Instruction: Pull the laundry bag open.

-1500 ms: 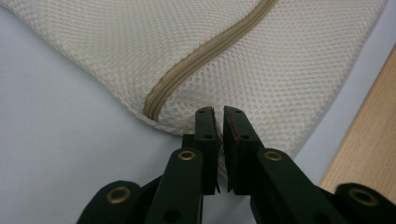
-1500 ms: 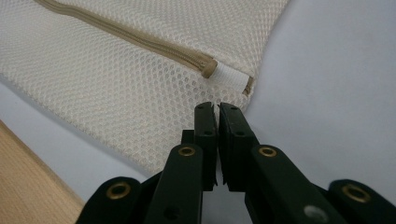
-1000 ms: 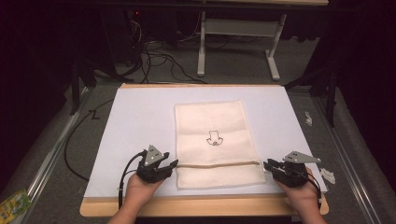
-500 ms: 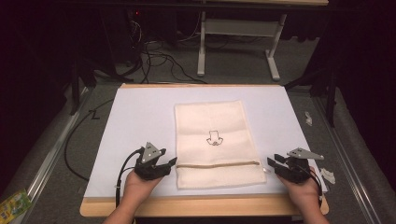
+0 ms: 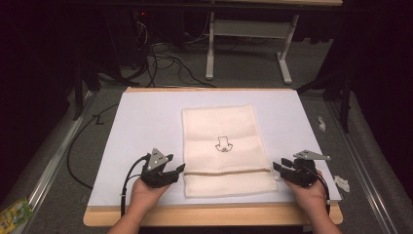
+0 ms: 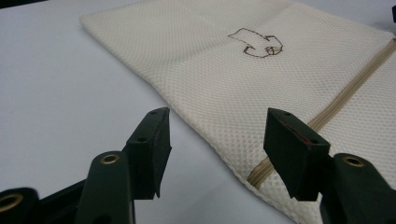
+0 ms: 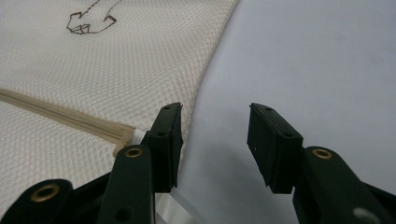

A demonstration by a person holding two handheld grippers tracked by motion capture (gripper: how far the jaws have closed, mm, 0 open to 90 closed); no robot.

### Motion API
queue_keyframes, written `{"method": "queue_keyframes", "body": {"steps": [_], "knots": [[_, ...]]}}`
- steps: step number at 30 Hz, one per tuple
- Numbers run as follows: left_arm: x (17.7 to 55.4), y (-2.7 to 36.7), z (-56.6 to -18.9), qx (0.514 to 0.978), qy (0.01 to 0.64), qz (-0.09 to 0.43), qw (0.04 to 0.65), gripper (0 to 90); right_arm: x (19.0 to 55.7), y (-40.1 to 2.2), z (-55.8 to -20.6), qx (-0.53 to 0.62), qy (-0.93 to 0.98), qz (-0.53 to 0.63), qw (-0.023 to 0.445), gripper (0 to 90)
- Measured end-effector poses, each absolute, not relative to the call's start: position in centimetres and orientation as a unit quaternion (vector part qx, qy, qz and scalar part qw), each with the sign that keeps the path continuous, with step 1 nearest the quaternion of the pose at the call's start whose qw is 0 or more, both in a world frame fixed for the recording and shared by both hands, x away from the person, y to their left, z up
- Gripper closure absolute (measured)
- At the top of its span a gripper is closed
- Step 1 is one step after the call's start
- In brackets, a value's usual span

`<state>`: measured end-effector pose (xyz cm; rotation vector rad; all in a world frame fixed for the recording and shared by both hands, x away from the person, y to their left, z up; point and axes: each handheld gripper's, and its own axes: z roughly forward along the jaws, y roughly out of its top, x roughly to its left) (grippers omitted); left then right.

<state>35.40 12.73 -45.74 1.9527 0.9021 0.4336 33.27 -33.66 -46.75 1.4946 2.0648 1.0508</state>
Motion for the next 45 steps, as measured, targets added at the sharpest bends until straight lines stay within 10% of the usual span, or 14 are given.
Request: {"method": "queue_keyframes", "body": {"steps": [45], "knots": [[32.8,9.0,-44.9,0.805,0.334,0.148,0.467,39.0,32.8,-31.8,-47.8,0.523,0.751,0.373,0.152,70.0]]}}
